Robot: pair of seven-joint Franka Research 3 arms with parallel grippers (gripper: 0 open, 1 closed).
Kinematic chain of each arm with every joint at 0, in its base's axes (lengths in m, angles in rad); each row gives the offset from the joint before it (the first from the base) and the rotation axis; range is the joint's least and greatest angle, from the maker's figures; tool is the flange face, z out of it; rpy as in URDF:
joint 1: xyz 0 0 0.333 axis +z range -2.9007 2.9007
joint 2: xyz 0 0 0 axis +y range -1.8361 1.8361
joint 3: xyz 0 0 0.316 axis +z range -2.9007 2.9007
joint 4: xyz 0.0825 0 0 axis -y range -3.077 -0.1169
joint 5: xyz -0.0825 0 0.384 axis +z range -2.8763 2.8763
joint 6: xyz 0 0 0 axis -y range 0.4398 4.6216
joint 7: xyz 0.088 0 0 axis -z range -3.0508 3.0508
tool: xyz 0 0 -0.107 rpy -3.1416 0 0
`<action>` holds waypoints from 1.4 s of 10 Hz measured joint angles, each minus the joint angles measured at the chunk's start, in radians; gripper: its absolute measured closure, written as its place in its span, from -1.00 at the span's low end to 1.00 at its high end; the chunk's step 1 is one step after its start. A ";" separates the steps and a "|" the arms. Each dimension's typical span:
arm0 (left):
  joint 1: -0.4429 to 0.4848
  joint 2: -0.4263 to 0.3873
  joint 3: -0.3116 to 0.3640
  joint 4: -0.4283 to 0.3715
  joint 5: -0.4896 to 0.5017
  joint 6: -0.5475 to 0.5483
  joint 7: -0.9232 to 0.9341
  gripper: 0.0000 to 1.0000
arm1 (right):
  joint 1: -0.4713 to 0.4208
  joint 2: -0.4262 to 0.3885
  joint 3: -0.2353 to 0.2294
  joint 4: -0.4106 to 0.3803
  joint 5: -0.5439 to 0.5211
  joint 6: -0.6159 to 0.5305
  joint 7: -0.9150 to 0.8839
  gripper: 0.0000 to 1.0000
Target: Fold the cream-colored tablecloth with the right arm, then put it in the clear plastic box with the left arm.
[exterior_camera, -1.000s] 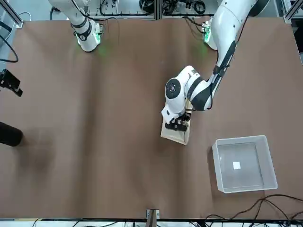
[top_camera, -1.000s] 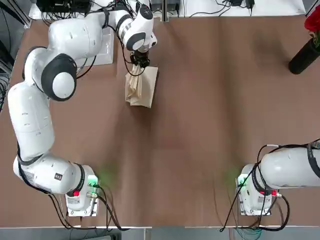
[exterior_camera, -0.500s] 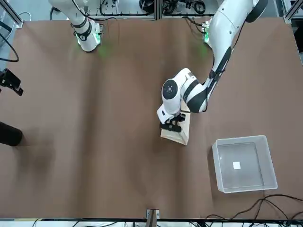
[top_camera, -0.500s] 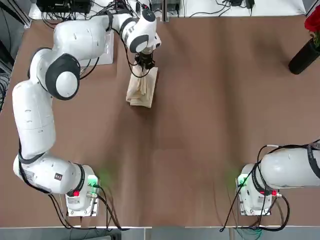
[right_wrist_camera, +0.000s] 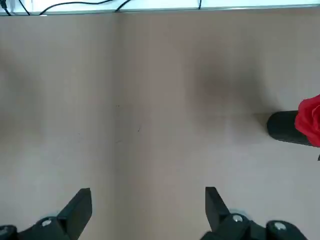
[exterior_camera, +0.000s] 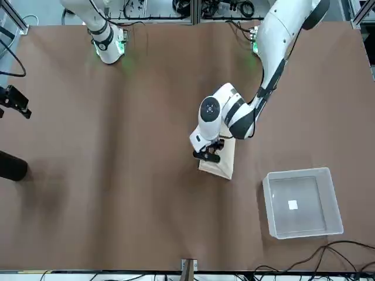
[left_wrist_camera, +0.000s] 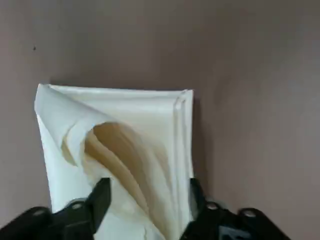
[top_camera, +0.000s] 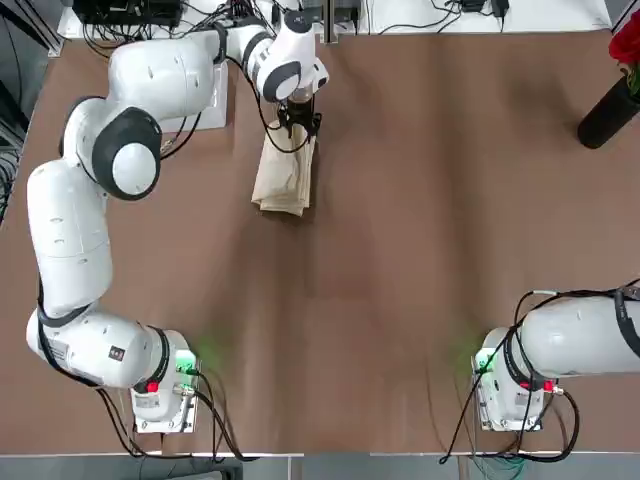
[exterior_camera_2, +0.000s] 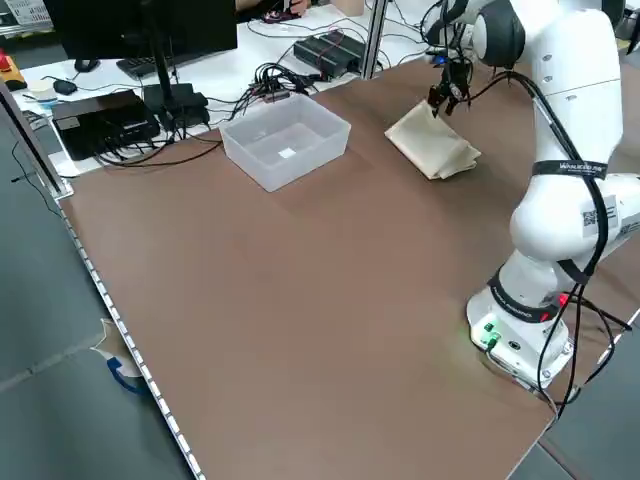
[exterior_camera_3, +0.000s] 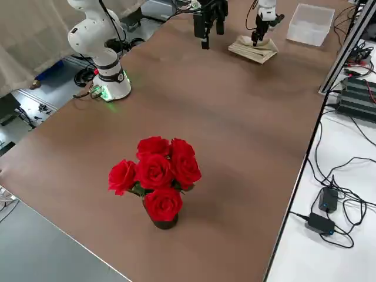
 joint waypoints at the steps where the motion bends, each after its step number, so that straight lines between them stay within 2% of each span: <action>1: 0.000 -0.004 -0.007 0.024 -0.014 0.000 0.000 -0.87 | 0.000 0.000 0.000 0.000 0.000 0.000 0.000 -1.00; 2: 0.004 -0.014 -0.008 0.043 -0.036 0.000 0.000 -1.00 | 0.000 0.000 -0.001 -0.001 0.000 0.000 0.000 -1.00; 4: 0.023 -0.053 0.012 0.052 -0.087 -0.004 0.026 -1.00 | 0.000 0.000 -0.001 -0.001 0.000 0.000 0.000 -1.00; 7: 0.034 -0.094 0.124 0.028 -0.309 -0.011 0.231 -1.00 | 0.001 0.000 -0.001 -0.001 0.000 0.000 0.000 -1.00; 10: 0.041 -0.167 0.280 -0.109 -0.596 0.019 0.527 -1.00 | 0.001 0.000 -0.002 -0.002 0.000 0.000 0.000 -1.00; 12: 0.045 -0.216 0.353 -0.259 -0.735 0.139 0.679 -1.00 | 0.001 0.000 -0.002 -0.003 0.000 0.000 0.000 -1.00; 14: 0.046 -0.226 0.412 -0.340 -0.890 0.182 0.816 -1.00 | 0.001 0.000 -0.002 -0.003 0.000 0.001 0.000 -1.00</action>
